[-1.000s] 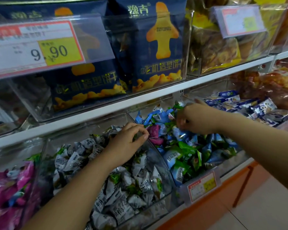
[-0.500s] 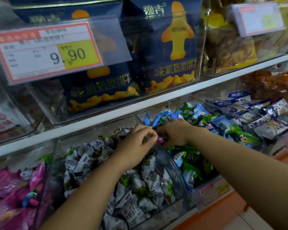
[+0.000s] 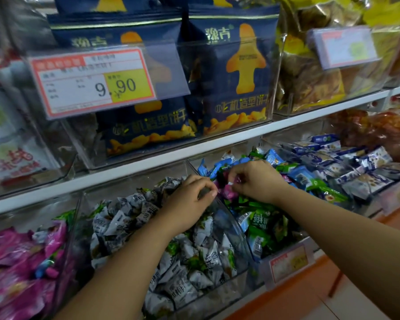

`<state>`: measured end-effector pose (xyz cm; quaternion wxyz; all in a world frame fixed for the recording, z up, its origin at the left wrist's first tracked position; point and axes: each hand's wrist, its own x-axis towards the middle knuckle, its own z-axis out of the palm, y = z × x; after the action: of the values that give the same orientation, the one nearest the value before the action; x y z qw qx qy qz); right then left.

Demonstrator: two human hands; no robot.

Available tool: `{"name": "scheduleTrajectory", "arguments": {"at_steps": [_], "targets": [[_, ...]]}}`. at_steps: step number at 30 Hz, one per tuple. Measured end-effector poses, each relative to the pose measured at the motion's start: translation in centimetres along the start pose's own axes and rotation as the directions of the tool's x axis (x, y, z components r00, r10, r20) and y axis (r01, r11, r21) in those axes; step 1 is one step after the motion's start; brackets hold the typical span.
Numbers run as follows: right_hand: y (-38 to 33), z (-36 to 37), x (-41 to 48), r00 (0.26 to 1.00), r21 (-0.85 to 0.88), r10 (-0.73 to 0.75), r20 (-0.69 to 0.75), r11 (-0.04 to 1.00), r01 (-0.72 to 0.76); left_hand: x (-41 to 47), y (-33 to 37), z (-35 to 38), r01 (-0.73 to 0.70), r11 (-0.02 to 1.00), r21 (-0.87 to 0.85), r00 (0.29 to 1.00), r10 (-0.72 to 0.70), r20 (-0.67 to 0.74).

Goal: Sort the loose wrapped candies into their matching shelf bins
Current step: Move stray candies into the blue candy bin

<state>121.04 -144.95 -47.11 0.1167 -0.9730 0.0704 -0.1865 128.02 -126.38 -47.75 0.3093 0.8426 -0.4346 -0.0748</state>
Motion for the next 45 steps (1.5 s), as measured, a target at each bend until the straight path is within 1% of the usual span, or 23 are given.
{"name": "scheduleTrajectory", "arguments": {"at_steps": [4, 6, 9, 11, 15, 17, 20, 22, 24, 26, 27, 30, 33, 36, 40, 43, 45], "targets": [[-0.4, -1.9, -1.9, 0.994, 0.255, 0.063, -0.088, 0.966, -0.039, -1.2, 1.2, -0.5, 0.006, 0.997, 0.081, 1.0, -0.006, 0.009], [-1.3, -2.5, -3.6, 0.988, 0.324, 0.055, -0.143, 0.946, -0.006, -2.9, 1.9, -1.0, -0.003, 0.996, 0.084, 1.0, 0.005, -0.027], [-4.1, -2.7, -6.5, 0.972, 0.401, 0.016, -0.235, 0.913, 0.081, -7.0, 2.5, -2.3, -0.013, 0.994, 0.107, 0.995, 0.024, -0.099], [-6.8, -2.7, -8.1, 0.969, 0.454, -0.018, -0.246, 0.881, 0.132, -10.5, 2.2, -3.5, 0.013, 0.991, 0.13, 0.987, 0.008, -0.162], [-13.2, -1.7, -9.5, 0.971, 0.462, -0.135, -0.2, 0.86, 0.214, -17.5, -0.1, -6.5, 0.147, 0.967, 0.207, 0.954, -0.084, -0.288], [-16.9, -1.1, -9.2, 0.968, 0.473, -0.192, -0.164, 0.845, 0.248, -20.5, -2.1, -8.1, 0.215, 0.948, 0.236, 0.924, -0.119, -0.364], [-22.2, 0.5, -7.8, 0.96, 0.471, -0.263, -0.093, 0.838, 0.275, -24.3, -4.9, -10.4, 0.33, 0.925, 0.189, 0.851, -0.205, -0.484], [-25.5, 1.7, -6.4, 0.948, 0.455, -0.309, -0.073, 0.836, 0.307, -26.2, -6.2, -11.5, 0.375, 0.909, 0.182, 0.818, -0.232, -0.526], [-28.1, 2.9, -4.7, 0.948, 0.459, -0.313, -0.057, 0.835, 0.304, -27.5, -7.1, -12.2, 0.399, 0.896, 0.197, 0.797, -0.233, -0.556], [-29.9, 3.8, -3.1, 0.957, 0.458, -0.289, 0.008, 0.852, 0.254, -28.2, -7.9, -12.5, 0.405, 0.889, 0.214, 0.786, -0.219, -0.578], [-30.5, 4.2, -2.6, 0.956, 0.43, -0.289, 0.046, 0.87, 0.242, -28.4, -8.2, -12.7, 0.408, 0.886, 0.219, 0.786, -0.22, -0.578], [-30.8, 5.3, -2.3, 0.939, 0.327, -0.327, 0.102, 0.903, 0.279, -28.7, -8.9, -12.7, 0.426, 0.878, 0.22, 0.788, -0.241, -0.567], [-29.8, 5.7, -3.4, 0.915, 0.265, -0.388, 0.111, 0.899, 0.349, -28.0, -8.9, -12.3, 0.411, 0.889, 0.204, 0.796, -0.241, -0.556], [-28.4, 4.9, -4.5, 0.9, 0.297, -0.423, 0.107, 0.877, 0.377, -26.4, -8.0, -11.4, 0.374, 0.902, 0.215, 0.828, -0.22, -0.516], [-25.2, 2.2, -5.9, 0.915, 0.318, -0.389, 0.106, 0.885, 0.34, -23.6, -6.0, -10.1, 0.303, 0.93, 0.209, 0.85, -0.164, -0.5], [-21.1, 0.4, -7.0, 0.924, 0.284, -0.362, 0.119, 0.905, 0.318, -20.7, -4.1, -8.8, 0.253, 0.942, 0.221, 0.861, -0.114, -0.496], [-17.9, -0.4, -7.6, 0.941, 0.251, -0.318, 0.115, 0.926, 0.283, -18.6, -2.7, -7.7, 0.211, 0.952, 0.22, 0.876, -0.085, -0.474]]}}
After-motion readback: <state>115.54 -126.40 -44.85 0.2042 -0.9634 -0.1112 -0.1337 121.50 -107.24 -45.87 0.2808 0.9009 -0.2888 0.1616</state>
